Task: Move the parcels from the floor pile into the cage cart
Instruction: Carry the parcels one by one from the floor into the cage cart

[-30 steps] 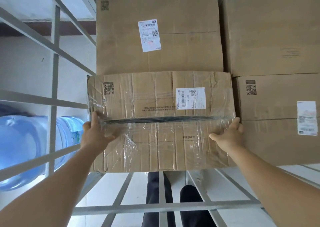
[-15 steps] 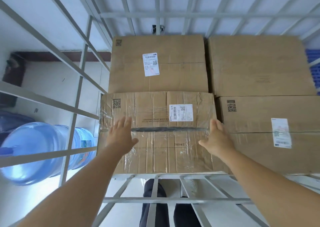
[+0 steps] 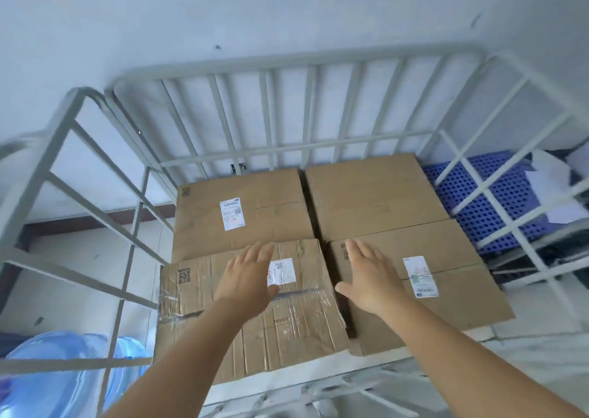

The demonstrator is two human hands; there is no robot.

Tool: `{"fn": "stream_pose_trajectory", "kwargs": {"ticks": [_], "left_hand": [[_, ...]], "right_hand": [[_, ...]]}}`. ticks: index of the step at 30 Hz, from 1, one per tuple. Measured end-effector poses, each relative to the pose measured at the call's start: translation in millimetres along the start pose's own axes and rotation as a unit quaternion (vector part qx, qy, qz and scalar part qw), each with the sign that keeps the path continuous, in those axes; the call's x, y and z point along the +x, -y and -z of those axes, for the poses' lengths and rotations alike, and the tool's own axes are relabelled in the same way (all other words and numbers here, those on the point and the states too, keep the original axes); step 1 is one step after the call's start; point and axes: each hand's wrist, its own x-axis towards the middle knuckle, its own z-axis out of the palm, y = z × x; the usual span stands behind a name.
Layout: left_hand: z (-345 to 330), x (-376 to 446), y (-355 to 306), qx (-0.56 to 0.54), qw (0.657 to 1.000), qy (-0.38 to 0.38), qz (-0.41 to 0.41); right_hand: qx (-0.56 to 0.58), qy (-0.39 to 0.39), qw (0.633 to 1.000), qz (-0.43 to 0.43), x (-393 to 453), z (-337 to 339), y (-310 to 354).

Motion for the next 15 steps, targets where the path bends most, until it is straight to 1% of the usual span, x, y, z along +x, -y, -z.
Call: {"fn": "stream_pose_trajectory", "kwargs": {"ticks": [8, 15], "left_hand": [[65, -24, -81, 0.035, 0.989, -0.006, -0.142], [91, -66, -163, 0.052, 0.957, -0.017, -0.283]], "right_hand": [[0.03, -0.095, 0.989, -0.109, -99, 55, -26], [0.063, -0.173, 0.955, -0.231, -203, 68, -51]]}}
